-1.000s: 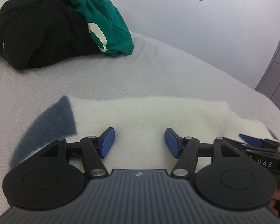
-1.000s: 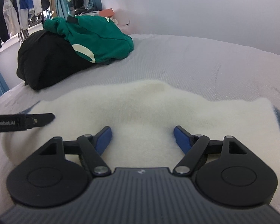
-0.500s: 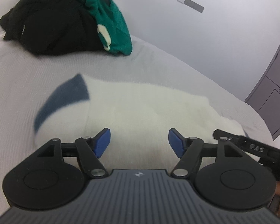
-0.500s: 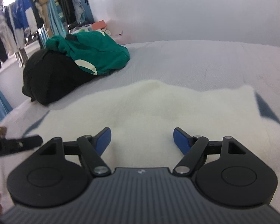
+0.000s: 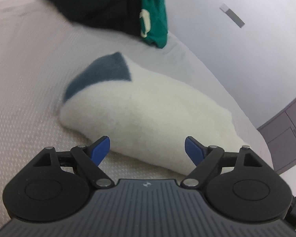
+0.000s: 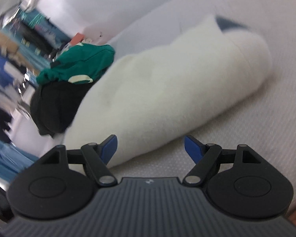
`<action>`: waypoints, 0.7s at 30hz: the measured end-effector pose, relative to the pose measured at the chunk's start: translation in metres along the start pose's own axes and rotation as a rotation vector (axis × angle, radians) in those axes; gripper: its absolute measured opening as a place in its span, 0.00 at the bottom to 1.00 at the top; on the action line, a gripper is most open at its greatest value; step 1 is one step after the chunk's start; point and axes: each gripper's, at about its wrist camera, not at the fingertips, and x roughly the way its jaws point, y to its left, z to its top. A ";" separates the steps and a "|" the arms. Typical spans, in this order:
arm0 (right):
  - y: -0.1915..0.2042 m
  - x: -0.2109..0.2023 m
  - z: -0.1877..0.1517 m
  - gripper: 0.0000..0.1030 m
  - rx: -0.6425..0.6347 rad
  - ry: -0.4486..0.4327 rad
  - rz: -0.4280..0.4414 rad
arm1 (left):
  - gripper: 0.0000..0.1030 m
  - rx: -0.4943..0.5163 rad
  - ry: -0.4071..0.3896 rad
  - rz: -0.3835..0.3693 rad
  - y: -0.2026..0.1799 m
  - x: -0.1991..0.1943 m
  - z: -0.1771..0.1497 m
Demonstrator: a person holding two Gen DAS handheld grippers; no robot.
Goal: Fold large clothes
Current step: 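Move both grippers to the rolled sweater's edge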
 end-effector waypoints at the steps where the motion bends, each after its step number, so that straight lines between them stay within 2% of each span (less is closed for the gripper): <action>1: -0.005 0.004 0.001 0.76 0.042 0.013 0.016 | 0.84 -0.015 0.002 0.002 0.003 0.001 0.000; 5: -0.010 0.009 0.001 0.86 0.089 0.001 0.013 | 0.84 -0.086 0.020 -0.009 0.015 0.007 0.003; 7: -0.013 0.014 0.003 1.00 0.123 0.001 0.033 | 0.84 -0.112 0.033 -0.021 0.020 0.011 0.004; 12: -0.025 0.023 0.008 1.00 0.225 -0.001 0.037 | 0.84 -0.173 0.067 -0.057 0.029 0.021 0.004; 16: -0.041 0.034 0.011 1.00 0.358 -0.014 0.049 | 0.84 -0.275 0.086 -0.104 0.042 0.028 0.003; 18: -0.047 0.041 0.014 1.00 0.420 -0.029 0.059 | 0.85 -0.322 0.088 -0.111 0.048 0.031 0.003; 21: -0.052 0.048 0.022 1.00 0.484 -0.067 0.080 | 0.85 -0.329 0.079 -0.091 0.051 0.034 0.003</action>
